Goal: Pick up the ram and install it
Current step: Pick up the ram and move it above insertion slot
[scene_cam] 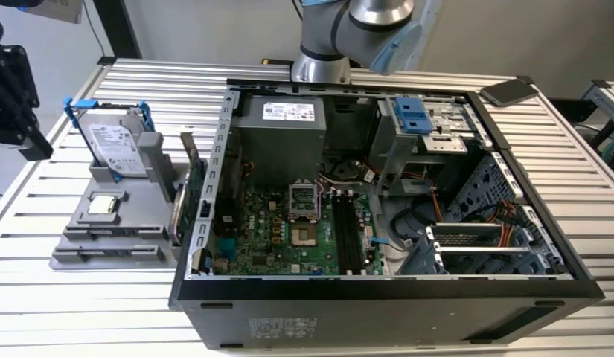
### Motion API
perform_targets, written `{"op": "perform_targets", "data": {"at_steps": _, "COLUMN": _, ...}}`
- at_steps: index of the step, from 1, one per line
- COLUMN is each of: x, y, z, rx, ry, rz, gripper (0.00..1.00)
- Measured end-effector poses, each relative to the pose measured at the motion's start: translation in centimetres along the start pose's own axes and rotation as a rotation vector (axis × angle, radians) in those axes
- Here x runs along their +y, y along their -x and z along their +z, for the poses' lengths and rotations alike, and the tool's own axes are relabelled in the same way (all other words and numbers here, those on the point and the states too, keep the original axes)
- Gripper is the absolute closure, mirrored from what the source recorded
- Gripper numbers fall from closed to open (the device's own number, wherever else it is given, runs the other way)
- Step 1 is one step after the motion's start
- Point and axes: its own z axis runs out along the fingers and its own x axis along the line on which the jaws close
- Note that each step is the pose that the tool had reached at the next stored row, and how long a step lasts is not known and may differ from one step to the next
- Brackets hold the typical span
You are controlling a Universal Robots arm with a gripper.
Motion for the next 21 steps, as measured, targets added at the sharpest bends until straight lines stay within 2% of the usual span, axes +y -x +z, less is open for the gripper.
{"op": "perform_targets", "data": {"at_steps": 3, "x": 0.0, "y": 0.0, "z": 0.01, "rx": -0.0006, "ry": 0.0008, "rz": -0.029, "gripper": 1.0}}
{"op": "perform_targets", "data": {"at_steps": 12, "x": 0.0, "y": 0.0, "z": 0.01, "rx": -0.0006, "ry": 0.001, "rz": -0.033, "gripper": 1.0}}
{"op": "perform_targets", "data": {"at_steps": 13, "x": 0.0, "y": 0.0, "z": 0.01, "rx": -0.0006, "ry": 0.001, "rz": -0.033, "gripper": 0.0}}
{"op": "perform_targets", "data": {"at_steps": 21, "x": -0.01, "y": 0.03, "z": 0.01, "rx": -0.0005, "ry": 0.0012, "rz": -0.036, "gripper": 0.0}}
